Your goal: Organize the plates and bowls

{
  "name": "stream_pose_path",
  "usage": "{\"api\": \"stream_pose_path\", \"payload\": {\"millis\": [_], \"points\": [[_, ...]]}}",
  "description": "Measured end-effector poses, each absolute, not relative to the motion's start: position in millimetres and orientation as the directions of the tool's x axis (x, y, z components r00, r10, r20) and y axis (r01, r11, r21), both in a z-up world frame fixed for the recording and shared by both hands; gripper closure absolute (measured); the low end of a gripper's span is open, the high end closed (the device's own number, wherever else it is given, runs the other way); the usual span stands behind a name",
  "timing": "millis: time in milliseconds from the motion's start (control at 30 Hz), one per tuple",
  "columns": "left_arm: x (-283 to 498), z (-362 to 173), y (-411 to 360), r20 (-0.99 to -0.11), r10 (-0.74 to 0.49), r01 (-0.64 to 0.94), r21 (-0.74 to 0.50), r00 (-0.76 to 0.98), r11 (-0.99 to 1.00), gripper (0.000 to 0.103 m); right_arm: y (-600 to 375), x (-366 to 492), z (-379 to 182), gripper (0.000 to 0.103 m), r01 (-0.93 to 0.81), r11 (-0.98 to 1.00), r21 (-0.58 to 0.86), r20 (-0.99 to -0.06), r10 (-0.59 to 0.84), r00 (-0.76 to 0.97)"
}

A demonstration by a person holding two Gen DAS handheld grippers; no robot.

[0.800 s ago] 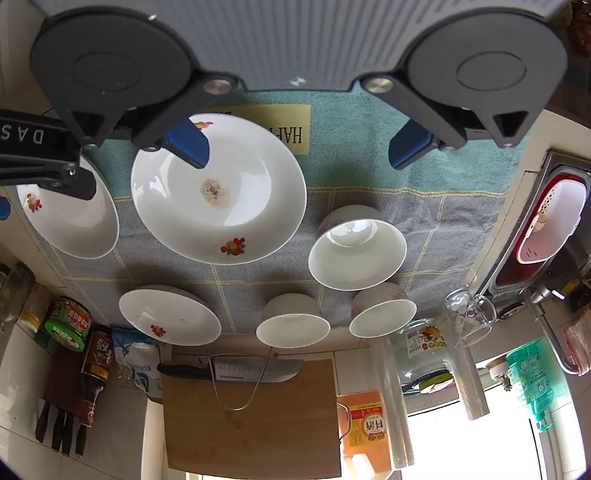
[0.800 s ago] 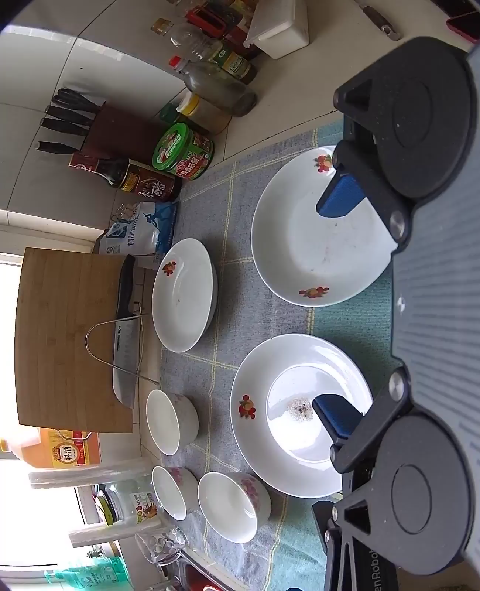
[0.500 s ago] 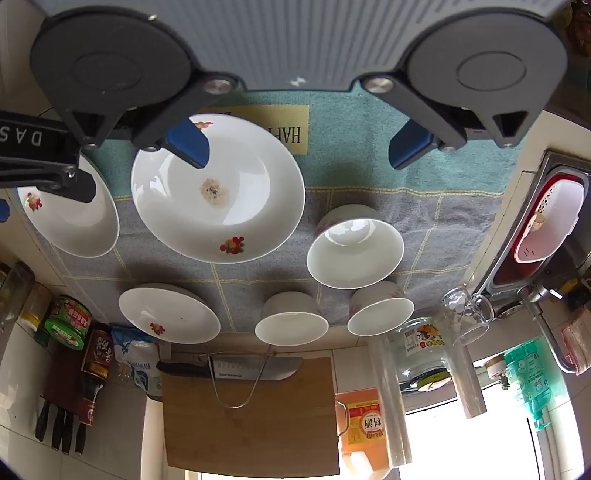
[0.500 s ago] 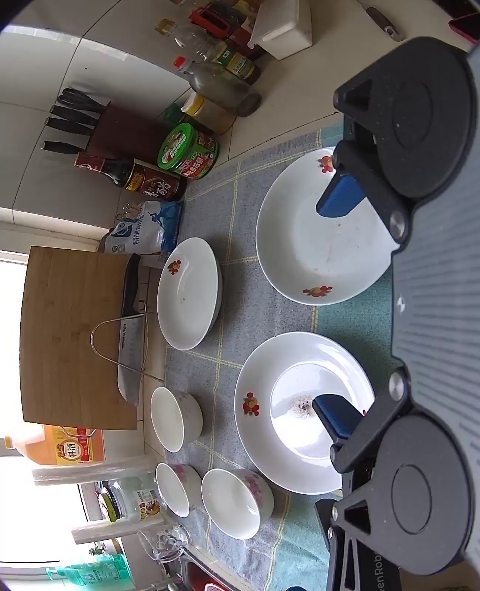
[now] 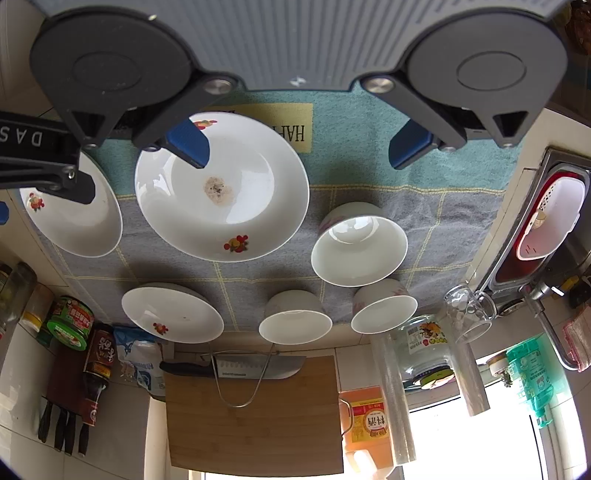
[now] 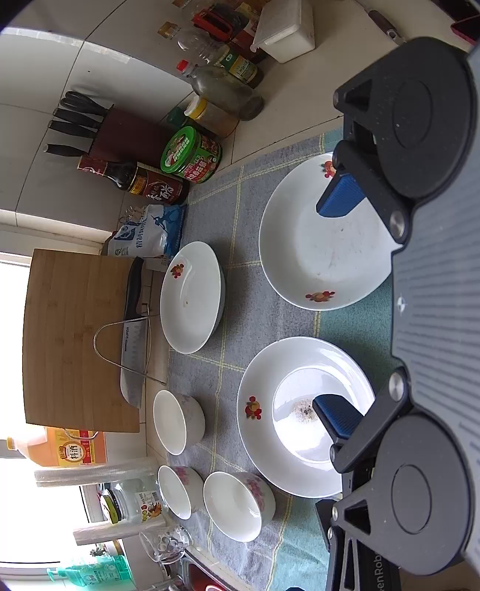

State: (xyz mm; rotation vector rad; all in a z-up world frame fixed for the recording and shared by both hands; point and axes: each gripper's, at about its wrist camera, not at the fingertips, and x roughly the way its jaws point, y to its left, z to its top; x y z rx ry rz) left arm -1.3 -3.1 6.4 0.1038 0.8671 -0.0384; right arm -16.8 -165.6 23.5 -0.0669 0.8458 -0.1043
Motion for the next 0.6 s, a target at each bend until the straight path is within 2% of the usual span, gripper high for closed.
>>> {"api": "stream_pose_path", "payload": {"millis": [600], "points": [[-1.3,5.9,-3.3,-0.762,0.008,0.077,0.076,0.647,0.994,0.001,-165.1,-16.0,24.5,0.0,0.066,0.993,-0.102,-0.741,-0.121,0.661]]}}
